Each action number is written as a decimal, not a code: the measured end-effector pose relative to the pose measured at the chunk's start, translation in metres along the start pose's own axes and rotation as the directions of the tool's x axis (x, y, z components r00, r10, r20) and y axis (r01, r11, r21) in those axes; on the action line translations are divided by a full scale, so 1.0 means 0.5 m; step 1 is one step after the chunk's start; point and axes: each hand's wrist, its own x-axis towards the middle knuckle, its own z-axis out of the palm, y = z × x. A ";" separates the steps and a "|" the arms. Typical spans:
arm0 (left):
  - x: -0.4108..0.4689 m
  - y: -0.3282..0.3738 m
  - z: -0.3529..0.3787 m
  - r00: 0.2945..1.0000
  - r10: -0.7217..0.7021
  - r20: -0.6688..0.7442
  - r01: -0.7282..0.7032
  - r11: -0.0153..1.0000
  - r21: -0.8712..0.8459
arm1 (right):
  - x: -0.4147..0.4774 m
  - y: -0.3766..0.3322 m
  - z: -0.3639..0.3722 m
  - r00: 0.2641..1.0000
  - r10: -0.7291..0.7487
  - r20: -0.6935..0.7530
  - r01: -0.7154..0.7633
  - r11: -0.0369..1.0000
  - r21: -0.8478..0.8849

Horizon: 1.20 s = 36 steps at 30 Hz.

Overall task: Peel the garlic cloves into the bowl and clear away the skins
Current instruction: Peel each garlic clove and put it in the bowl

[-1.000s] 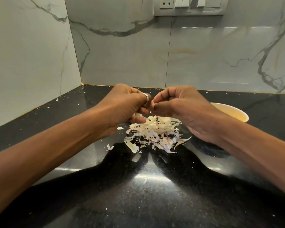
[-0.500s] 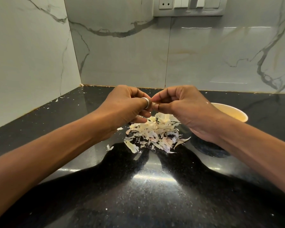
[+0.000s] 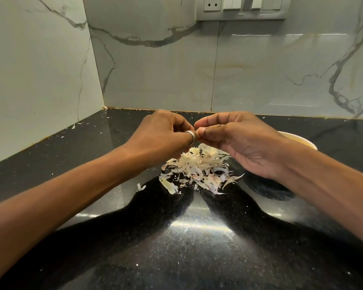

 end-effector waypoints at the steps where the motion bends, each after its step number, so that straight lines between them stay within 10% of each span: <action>1: 0.000 -0.001 0.001 1.000 0.013 -0.001 -0.013 1.000 0.013 | -0.001 -0.002 -0.001 1.000 0.005 0.000 -0.005 1.000 0.026; 36: -0.003 -0.010 0.014 0.997 0.041 -0.064 -0.039 0.999 0.035 | -0.011 -0.001 0.010 0.998 0.038 -0.054 -0.032 0.993 0.110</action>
